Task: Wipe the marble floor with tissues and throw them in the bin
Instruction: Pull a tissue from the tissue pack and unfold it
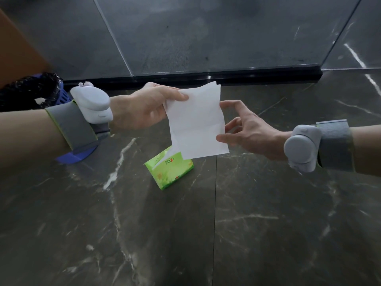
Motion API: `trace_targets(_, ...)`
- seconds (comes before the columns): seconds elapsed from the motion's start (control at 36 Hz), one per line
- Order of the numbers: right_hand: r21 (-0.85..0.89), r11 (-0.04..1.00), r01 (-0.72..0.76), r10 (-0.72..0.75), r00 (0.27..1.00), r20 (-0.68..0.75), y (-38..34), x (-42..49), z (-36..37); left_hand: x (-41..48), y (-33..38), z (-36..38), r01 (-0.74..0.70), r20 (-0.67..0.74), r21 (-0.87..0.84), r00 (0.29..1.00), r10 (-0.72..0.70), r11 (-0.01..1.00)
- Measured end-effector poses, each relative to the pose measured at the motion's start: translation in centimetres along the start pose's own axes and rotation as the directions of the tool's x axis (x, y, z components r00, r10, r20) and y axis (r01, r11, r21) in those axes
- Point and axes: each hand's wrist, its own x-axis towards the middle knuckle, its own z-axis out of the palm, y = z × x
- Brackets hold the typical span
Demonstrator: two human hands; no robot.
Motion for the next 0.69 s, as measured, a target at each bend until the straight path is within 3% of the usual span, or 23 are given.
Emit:
trace_targets(0.17, -0.021, 1.0, 0.023, -0.023, 0.999, -0.025, -0.2, 0.0, -0.2, 0.0, -0.3, -0.1, -0.03, -0.002, 0.06, 1.0, 0.031, 0.998)
trace_targets(0.56, -0.022, 0.995, 0.095, -0.098, 0.969, -0.227, -0.9, 0.3, -0.1, -0.4, -0.7, 0.0, -0.047, 0.059, 0.123, 0.997, 0.04, 0.991)
trace_targets(0.69, -0.084, 0.993, 0.079, -0.094, 0.977, -0.189, -1.1, 0.4, -0.1, -0.8, -0.9, 0.0, -0.035, 0.06, 0.161, 0.998, 0.026, 0.986)
